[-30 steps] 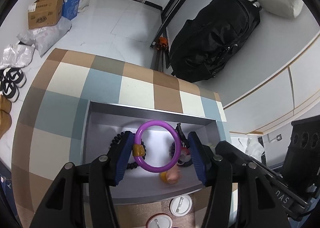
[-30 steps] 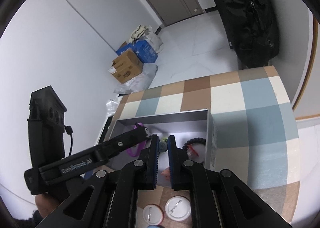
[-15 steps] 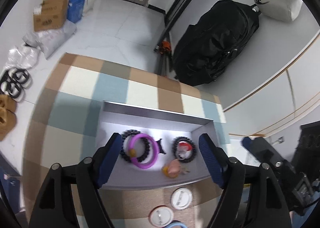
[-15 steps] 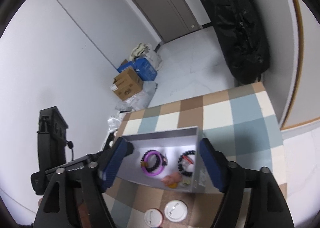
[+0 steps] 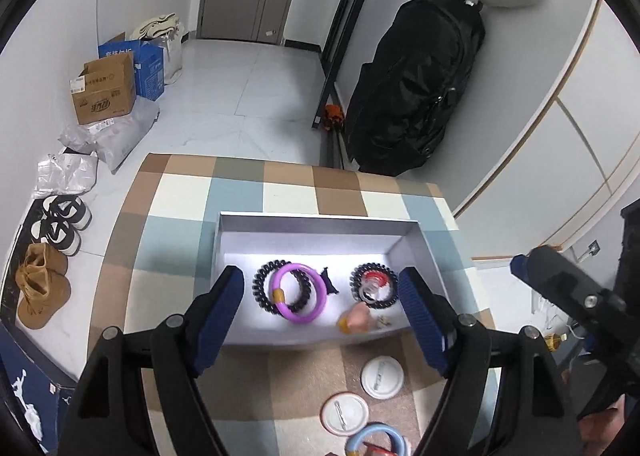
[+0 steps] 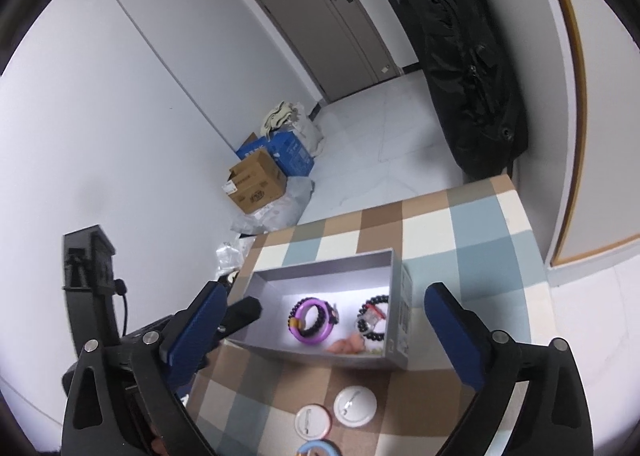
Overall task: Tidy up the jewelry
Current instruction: 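Withdraw both open grippers from the box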
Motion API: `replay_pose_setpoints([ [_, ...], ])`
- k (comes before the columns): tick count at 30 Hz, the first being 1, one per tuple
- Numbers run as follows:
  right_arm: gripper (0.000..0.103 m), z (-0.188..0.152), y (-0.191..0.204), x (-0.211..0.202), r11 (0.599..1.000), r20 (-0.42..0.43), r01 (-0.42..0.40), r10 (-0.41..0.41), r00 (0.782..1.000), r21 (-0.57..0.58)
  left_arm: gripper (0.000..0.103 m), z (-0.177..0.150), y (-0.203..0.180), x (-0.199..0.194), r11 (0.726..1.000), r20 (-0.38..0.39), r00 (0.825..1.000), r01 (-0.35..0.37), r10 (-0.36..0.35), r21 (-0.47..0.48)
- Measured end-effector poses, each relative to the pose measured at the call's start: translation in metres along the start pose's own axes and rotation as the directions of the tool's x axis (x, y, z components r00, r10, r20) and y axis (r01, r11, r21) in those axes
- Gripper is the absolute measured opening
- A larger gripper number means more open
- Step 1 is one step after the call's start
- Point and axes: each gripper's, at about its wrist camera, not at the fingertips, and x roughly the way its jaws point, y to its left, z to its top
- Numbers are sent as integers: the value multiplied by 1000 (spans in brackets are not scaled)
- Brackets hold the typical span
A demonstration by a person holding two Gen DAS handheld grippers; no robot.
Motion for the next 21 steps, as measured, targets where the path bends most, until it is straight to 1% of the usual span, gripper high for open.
replay_pose_setpoints([
  [3, 102, -8, -1, -6, 1000, 3, 13, -13, 1000, -10, 77, -9, 0, -5, 1000, 1, 1000, -13, 13, 10],
  [5, 103, -13, -1, -10, 1000, 2, 12, -12, 1000, -13, 84, -16, 2, -8, 1000, -3, 1000, -22, 22, 12],
  [8, 103, -21, 0, -15, 1000, -3, 12, -12, 1000, -28, 86, -23, 5, -15, 999, 17, 999, -29, 29, 19],
  [10, 103, -26, 3, -16, 999, -7, 19, -20, 1000, -47, 86, -28, 9, -15, 999, 12, 999, -35, 35, 20],
  [13, 103, -32, 6, -17, 996, -17, 36, -37, 999, -82, 86, -34, 16, -12, 999, -16, 999, -42, 42, 10],
  [16, 103, -36, 6, -16, 995, -27, 46, -48, 998, -90, 86, -38, 20, -8, 1000, -43, 999, -28, 28, 2],
  [18, 103, -38, 5, -16, 994, -34, 59, -62, 998, -91, 86, -42, 20, -5, 1000, -62, 998, -24, 24, 14],
  [20, 103, -40, 3, -16, 994, -45, 73, -78, 996, -87, 86, -47, 19, -1, 1000, -100, 995, -19, 21, 20],
  [21, 103, -41, 1, -16, 993, -50, 78, -83, 995, -84, 86, -50, 19, 1, 1000, -122, 992, -4, 7, 17],
])
